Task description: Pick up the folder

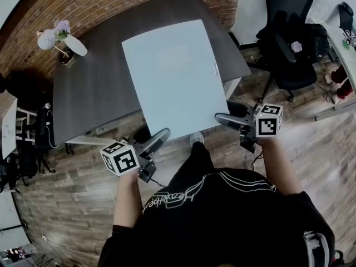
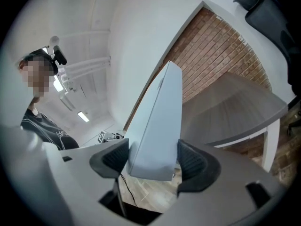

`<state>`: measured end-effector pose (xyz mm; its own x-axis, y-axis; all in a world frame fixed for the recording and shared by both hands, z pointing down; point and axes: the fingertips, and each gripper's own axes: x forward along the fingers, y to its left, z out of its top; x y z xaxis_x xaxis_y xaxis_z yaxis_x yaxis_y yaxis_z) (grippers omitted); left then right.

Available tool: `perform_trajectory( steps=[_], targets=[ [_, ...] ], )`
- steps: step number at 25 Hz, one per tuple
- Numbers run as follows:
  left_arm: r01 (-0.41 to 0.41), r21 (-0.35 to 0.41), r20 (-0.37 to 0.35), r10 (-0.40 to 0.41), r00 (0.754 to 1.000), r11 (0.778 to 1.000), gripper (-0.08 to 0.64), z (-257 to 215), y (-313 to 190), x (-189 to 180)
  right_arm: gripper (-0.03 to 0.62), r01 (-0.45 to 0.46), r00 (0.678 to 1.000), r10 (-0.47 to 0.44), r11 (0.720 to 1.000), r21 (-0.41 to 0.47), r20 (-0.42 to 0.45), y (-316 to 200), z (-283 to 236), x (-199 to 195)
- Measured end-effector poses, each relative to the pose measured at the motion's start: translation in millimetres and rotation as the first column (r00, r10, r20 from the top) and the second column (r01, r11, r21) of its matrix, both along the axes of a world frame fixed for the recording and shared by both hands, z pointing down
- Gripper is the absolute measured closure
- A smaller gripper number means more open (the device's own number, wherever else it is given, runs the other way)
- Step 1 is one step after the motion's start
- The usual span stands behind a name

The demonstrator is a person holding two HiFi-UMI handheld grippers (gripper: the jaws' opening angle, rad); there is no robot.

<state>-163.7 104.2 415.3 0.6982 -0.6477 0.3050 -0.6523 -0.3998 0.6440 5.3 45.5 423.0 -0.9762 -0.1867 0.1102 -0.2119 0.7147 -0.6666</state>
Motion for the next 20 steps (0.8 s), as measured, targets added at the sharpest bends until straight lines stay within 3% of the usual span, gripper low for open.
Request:
perform_trajectory(
  steps=[7,20],
  targets=[
    [-0.002,0.104,0.04,-0.002,0.999,0.995,0.215,-47,16,9,0.31,-0.001,1.0,0.001,0.993,0.118,0.0,16,-50,8],
    [0.02,0.144,0.053,-0.028,0.998,0.989,0.215,-58,20,4,0.31,0.005,1.0,-0.004,0.991,0.137,-0.005,20,-58,2]
  ],
)
